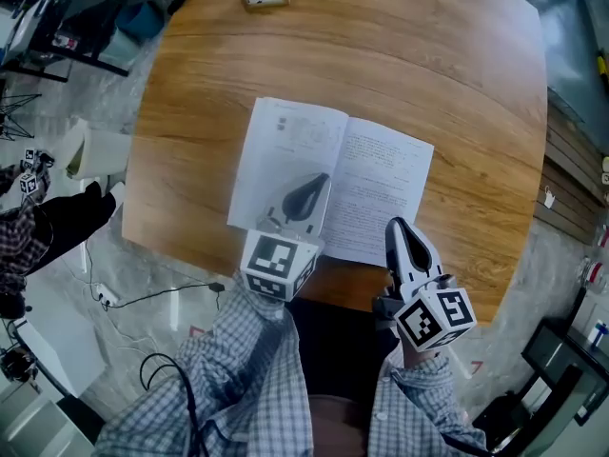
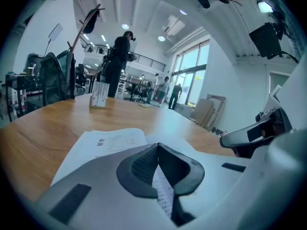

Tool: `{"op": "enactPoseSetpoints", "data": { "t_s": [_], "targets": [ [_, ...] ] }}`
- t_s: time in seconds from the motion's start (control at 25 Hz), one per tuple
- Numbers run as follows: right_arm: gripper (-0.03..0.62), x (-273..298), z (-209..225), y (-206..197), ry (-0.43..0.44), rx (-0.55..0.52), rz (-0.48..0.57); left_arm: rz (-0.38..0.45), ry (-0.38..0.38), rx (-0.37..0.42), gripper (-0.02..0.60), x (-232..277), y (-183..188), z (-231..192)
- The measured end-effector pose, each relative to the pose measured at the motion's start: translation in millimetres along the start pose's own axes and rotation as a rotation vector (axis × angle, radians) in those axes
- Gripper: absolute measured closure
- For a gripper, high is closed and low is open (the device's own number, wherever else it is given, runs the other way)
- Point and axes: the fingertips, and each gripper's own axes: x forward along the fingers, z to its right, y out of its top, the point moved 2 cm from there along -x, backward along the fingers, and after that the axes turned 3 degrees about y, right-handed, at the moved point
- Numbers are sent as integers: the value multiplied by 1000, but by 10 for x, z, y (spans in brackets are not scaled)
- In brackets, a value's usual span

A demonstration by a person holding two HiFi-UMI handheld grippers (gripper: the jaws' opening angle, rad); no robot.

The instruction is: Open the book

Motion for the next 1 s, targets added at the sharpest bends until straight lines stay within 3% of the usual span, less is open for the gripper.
{"op": "enactPoseSetpoints", "data": {
  "t_s": [0.16,0.32,0.68,0.8,1.0],
  "targets": [
    [565,-70,-23,110,-12,-17,25,16,-24,-24,574,-110,108,72],
    [565,-143,-86,253,-22,-48,45,28,-68,7,574,-274,276,288],
    [565,-442,-457,762,32,-208,167,180,-94,24,574,-740,951,614],
    [565,-564,-555,881,36,-295,217,217,-95,58,574,-874,1096,684],
    [565,-714,-643,1111,73,-340,306,264,-103,71,574,-972,1242,772]
  ]
}}
